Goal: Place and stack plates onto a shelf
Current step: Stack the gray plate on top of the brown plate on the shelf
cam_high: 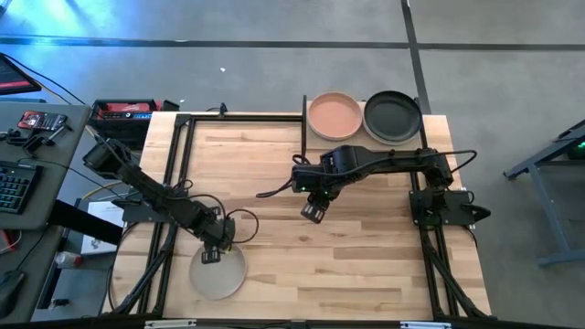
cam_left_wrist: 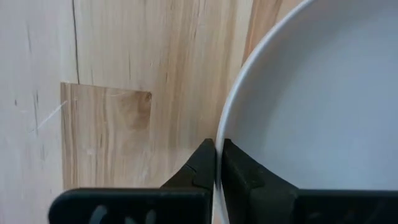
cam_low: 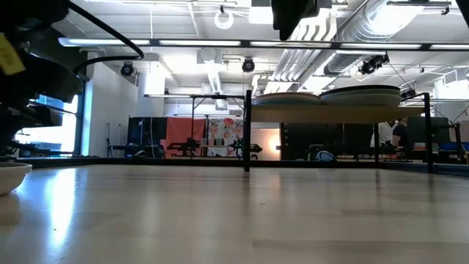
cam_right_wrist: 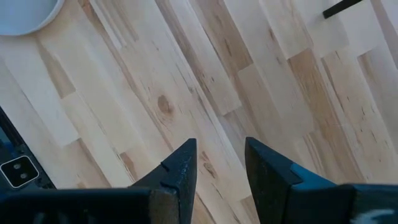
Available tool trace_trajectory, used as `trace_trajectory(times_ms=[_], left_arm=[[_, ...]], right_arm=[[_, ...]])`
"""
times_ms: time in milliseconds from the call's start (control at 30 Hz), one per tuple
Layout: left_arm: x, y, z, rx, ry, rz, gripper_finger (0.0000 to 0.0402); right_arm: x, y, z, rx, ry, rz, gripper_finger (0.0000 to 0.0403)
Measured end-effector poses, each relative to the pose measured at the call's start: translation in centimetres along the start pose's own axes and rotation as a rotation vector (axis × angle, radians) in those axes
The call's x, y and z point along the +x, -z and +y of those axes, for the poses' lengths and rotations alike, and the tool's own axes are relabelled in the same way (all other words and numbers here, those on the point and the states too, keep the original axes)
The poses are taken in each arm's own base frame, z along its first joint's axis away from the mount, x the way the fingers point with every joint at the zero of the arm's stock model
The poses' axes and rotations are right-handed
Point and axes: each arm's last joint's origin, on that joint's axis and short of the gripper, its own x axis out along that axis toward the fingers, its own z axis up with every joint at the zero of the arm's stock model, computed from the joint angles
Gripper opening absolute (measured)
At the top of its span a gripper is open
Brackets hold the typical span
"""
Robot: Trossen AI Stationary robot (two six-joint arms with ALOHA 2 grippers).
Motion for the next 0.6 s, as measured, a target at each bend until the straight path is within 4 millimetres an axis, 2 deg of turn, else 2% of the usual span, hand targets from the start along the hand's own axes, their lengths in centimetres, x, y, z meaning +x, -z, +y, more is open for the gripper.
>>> trace_trajectory(times_ms=[133,267,600], left_arm=[[-0.4,-0.7,0.6,-0.036,0.015,0.015,0.0002],[-1.6,-2.4,1.0,-0.090,0.016,-0.009,0.0001],[-7.0,-6.9,4.3,-0.249,-0.159,-0.091,0.0001]], right_arm=[[0.0,0.0,0.0,0.000,-0.002,-0.003,0.0112],[0.0,-0.3,0.0,0.002,0.008,-0.031,0.0112],[0.0,-0.9,-0.3,-0.014,0.086,-0.128,0.0136]])
